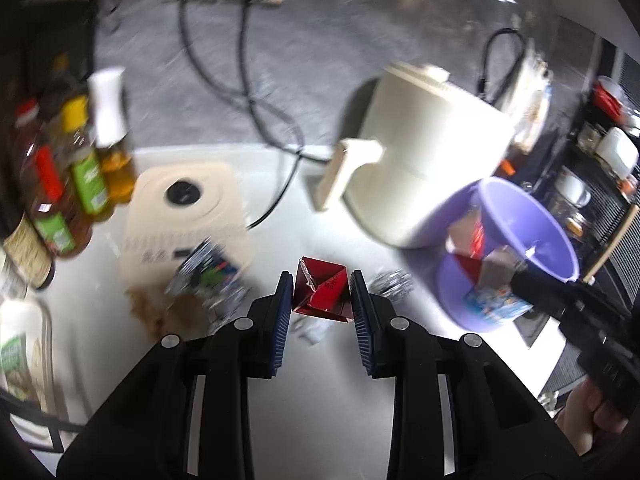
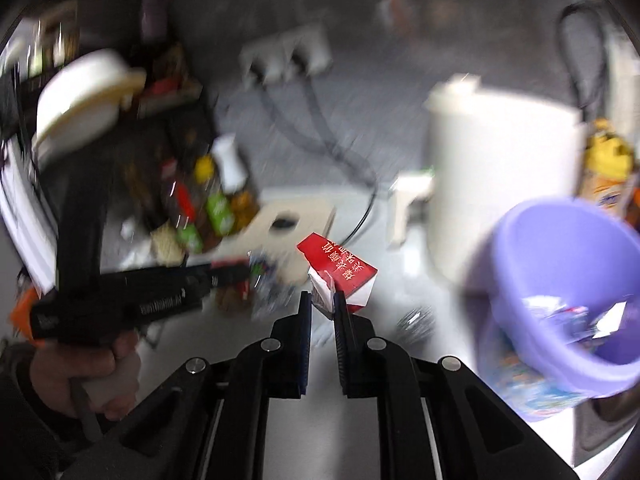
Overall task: Collect trash
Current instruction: 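Carry both red boxes over the bucket and open both grippers to drop them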
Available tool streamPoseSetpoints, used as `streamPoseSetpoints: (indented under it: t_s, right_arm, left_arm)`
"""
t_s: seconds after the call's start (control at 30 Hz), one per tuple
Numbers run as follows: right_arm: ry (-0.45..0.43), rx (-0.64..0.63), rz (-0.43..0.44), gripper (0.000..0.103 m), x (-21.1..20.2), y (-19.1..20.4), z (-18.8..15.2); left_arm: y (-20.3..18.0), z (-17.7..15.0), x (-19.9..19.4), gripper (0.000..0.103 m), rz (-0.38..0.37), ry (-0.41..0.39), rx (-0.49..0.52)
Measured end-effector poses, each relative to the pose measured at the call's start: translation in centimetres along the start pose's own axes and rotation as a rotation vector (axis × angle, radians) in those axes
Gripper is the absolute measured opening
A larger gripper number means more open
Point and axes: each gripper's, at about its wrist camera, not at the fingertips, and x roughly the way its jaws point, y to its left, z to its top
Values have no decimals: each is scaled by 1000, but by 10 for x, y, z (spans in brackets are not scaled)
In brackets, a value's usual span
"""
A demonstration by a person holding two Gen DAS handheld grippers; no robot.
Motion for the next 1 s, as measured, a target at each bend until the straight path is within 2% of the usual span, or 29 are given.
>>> streamPoseSetpoints:
  t_s: [0.17, 0.3, 0.53, 0.7, 0.77, 1.0]
  right_arm:
    - [-115, 44, -72, 10, -41, -22, 14]
    - [-159, 43, -113, 10, -58, -32, 19]
    - [-191, 16, -180, 9, -80, -38, 20]
    - [-181, 0, -219, 9, -87, -47, 21]
    - [-202, -24, -269, 10, -92, -48, 20]
    - [-219, -51, -338, 11, -102, -63, 17]
  left_arm:
    - [-34, 16, -8, 30, -51, -31, 62]
    - [-57, 28, -9, 30, -84, -53, 101]
    - [-86, 42, -7, 30, -133, -74, 138]
    - [-108, 49, -2, 30, -176, -81, 165]
    - [-115, 53, -1, 30, -191, -84, 178]
    - [-151, 64, 13, 30, -247, -77, 235]
